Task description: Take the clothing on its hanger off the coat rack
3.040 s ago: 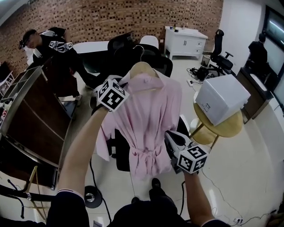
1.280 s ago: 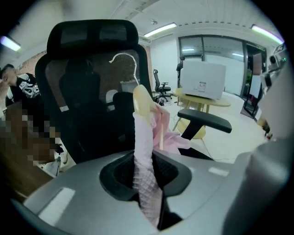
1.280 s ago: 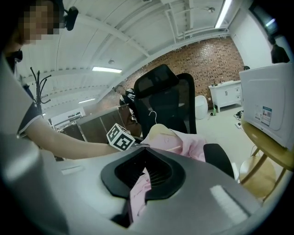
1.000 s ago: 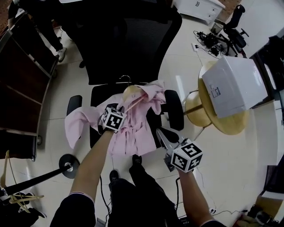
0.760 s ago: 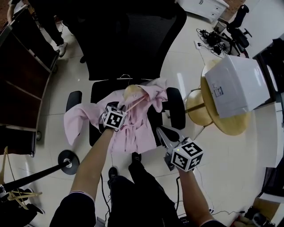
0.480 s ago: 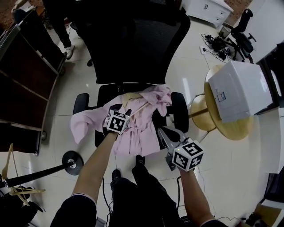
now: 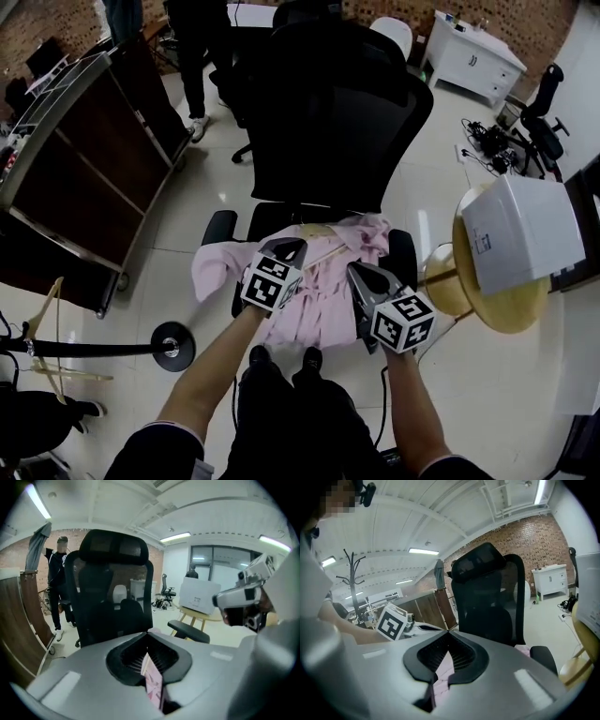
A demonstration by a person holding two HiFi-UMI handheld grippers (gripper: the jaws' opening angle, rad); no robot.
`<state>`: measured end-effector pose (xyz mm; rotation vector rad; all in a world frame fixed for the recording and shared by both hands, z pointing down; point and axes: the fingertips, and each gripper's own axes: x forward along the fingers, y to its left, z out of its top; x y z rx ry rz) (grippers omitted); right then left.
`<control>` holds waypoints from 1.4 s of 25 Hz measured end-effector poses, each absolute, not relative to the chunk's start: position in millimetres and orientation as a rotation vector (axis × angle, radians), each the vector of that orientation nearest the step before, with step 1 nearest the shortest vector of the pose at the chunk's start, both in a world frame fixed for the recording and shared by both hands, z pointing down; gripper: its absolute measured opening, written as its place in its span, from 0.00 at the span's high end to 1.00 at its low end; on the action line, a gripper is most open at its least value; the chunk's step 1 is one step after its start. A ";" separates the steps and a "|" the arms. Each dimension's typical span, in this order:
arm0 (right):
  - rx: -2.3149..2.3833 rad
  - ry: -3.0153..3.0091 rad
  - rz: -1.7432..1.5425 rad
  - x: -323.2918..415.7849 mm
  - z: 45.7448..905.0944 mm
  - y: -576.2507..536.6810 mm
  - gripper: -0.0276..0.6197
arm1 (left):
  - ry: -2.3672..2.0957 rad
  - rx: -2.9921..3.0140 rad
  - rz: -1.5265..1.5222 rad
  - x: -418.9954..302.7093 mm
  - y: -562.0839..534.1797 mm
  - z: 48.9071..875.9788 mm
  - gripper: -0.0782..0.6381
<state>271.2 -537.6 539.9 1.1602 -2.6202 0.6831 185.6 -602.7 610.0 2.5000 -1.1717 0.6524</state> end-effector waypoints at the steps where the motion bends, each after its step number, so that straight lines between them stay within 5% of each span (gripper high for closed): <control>1: 1.162 -2.627 0.667 266.8 534.7 -539.4 0.95 | -1.169 2.514 0.623 185.1 -599.9 596.8 0.88; 15: 1.311 -2.711 0.462 224.9 460.1 -557.7 0.95 | -1.021 2.659 0.367 179.1 -561.7 487.2 0.88; 35: 1.328 -2.684 0.395 212.1 445.9 -568.2 0.96 | -1.008 2.653 0.311 165.4 -570.1 476.4 0.88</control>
